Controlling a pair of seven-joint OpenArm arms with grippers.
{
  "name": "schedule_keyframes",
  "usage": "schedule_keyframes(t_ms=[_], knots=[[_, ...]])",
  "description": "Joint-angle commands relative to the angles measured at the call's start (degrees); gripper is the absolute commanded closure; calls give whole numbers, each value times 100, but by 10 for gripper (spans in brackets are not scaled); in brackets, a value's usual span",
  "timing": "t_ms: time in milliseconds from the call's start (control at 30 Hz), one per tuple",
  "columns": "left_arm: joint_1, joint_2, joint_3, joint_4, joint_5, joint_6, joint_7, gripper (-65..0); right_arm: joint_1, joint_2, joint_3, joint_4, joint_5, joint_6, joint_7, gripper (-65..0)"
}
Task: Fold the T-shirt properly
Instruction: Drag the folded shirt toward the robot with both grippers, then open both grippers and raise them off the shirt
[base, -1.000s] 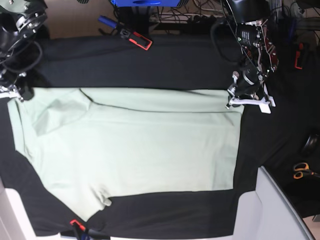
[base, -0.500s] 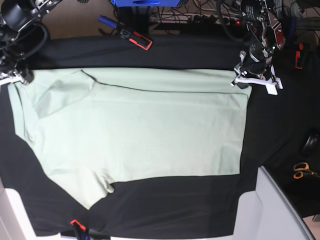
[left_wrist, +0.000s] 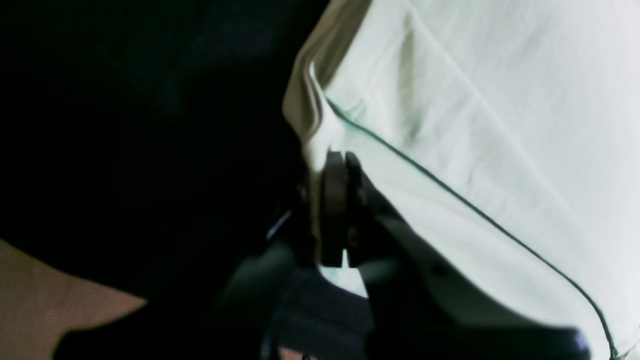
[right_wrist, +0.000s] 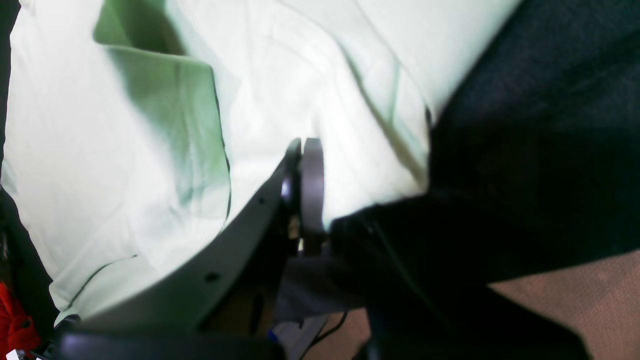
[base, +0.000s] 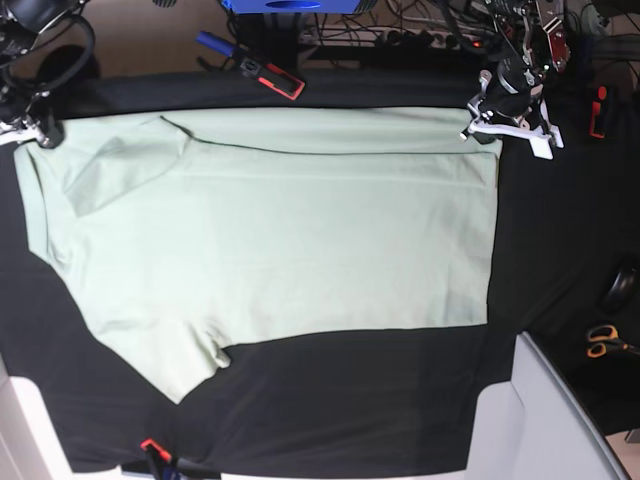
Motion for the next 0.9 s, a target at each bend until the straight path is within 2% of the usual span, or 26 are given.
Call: schedule_keyframes(t_ms=[0, 333, 867], knots=[[99, -70, -73, 103, 31, 60, -121, 0, 6, 133, 5, 119, 81, 10, 144, 0], [469, -70, -73, 596, 39, 60, -121, 0, -125, 125, 5, 127, 81, 19, 144, 0], [601, -70, -65, 543, 57, 60, -113, 0, -319, 89, 49, 127, 90, 19, 135, -13]])
